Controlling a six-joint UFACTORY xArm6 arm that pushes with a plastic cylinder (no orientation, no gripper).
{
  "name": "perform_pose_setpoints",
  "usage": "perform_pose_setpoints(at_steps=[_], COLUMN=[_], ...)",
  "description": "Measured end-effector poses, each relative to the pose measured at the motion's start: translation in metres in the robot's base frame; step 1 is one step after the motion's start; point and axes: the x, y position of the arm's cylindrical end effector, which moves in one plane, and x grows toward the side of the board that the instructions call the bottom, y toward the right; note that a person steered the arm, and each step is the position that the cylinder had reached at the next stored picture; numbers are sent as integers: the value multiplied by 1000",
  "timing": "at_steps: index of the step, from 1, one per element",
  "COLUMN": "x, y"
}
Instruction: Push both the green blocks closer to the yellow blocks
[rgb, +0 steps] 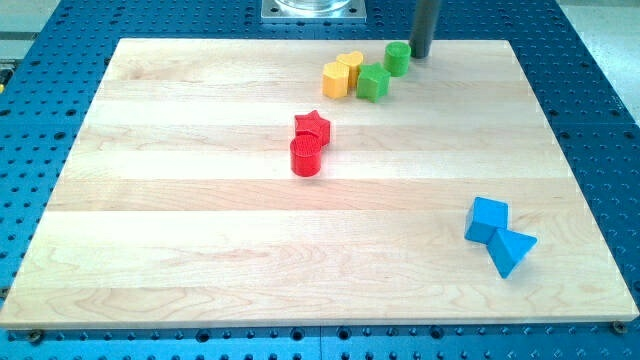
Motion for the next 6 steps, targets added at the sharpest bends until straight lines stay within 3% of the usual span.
perform_pose_setpoints(at_steps=[2, 3, 4, 5, 6], x=[7, -6, -6, 55, 99], y=[-39, -86, -188, -235, -191])
